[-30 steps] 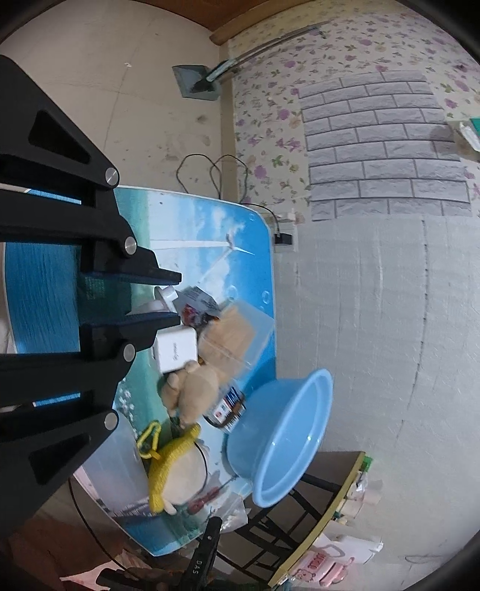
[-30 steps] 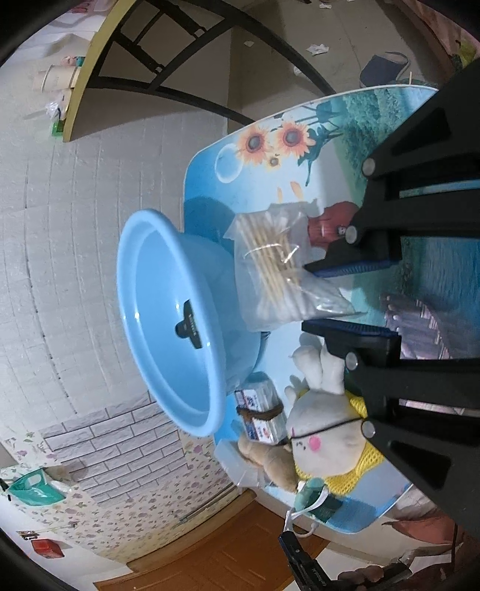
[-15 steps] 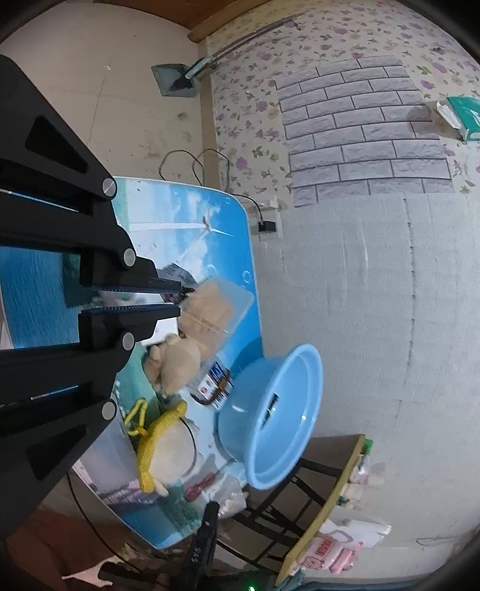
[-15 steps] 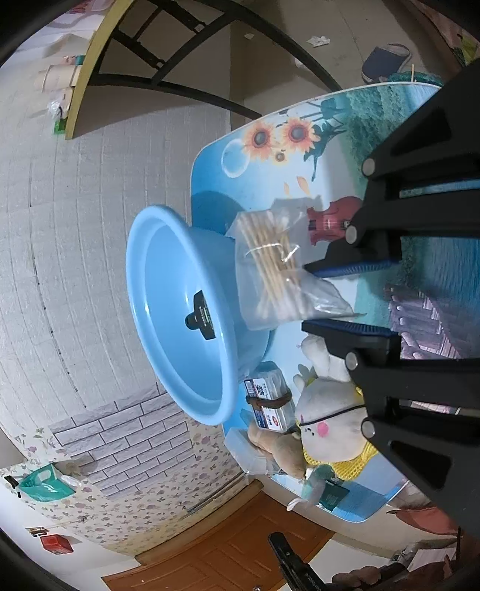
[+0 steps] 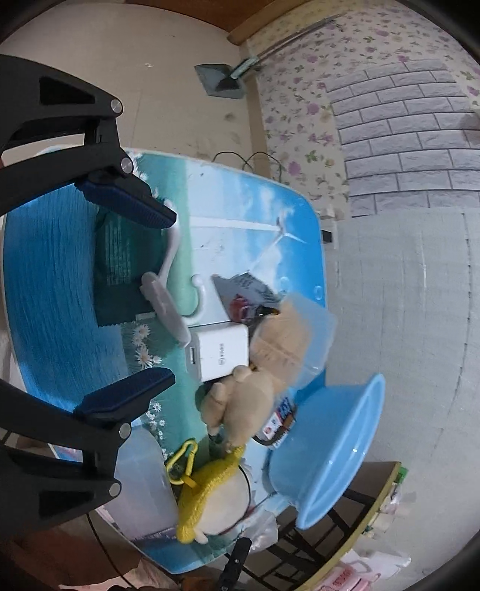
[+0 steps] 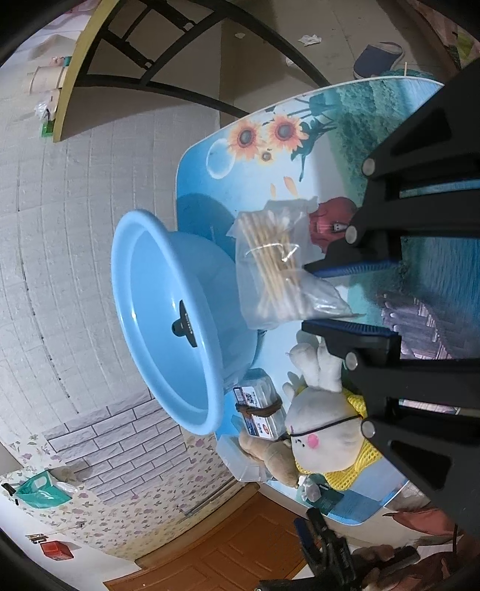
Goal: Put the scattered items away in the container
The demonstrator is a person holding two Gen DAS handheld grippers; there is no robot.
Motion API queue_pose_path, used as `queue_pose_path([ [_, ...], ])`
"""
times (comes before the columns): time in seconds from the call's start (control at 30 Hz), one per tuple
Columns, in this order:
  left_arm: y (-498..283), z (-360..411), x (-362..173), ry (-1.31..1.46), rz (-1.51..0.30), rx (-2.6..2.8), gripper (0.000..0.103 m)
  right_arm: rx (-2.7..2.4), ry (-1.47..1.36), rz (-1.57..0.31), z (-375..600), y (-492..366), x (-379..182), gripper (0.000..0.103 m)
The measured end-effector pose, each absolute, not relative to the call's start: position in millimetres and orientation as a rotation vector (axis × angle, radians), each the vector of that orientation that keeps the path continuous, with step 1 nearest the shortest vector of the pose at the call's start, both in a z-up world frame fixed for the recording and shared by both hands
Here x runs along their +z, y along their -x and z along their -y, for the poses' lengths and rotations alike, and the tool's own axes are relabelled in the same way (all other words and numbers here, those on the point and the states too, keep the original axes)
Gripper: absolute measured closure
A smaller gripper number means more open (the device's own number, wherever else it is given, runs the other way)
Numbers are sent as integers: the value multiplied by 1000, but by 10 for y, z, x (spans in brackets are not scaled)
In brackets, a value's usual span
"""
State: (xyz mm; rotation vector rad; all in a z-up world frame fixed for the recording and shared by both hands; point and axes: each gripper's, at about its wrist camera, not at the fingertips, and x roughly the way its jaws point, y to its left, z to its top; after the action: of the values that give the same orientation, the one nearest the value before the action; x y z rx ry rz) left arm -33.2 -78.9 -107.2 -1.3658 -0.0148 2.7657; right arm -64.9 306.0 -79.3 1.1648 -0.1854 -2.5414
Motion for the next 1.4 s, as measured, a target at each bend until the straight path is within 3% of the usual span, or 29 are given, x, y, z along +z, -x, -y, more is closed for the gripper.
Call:
queue_pose_path([
  [0.47,520,681,-1300,1397,-37,2763,23,-2533,-1207,148,-2994,676,-825,81],
  [0.5,509,686,-1287,1375,-27,2767,40,-2533,-1208,147,-2992,679,-825,81],
  [0.53,492,692,-1264,1346,-28,2778,49,-2535,-1209,145,-2992,680,-823,81],
  [0.63,494,695,-1260,1342,-48,2766,52,-2536,-1213,141,-2989,681,-818,81],
  [0.7,476,719,-1259,1345,-72,2778,74,-2537,-1212,142,-2991,682,-816,81],
  [0.77,465,774,-1250,1341,-31,2762,76,-2540,-1210,143,-2991,678,-816,81],
  [1.4,303,868,-747,1132,27,2820,77,-2562,-1162,155,-3037,612,-681,81],
])
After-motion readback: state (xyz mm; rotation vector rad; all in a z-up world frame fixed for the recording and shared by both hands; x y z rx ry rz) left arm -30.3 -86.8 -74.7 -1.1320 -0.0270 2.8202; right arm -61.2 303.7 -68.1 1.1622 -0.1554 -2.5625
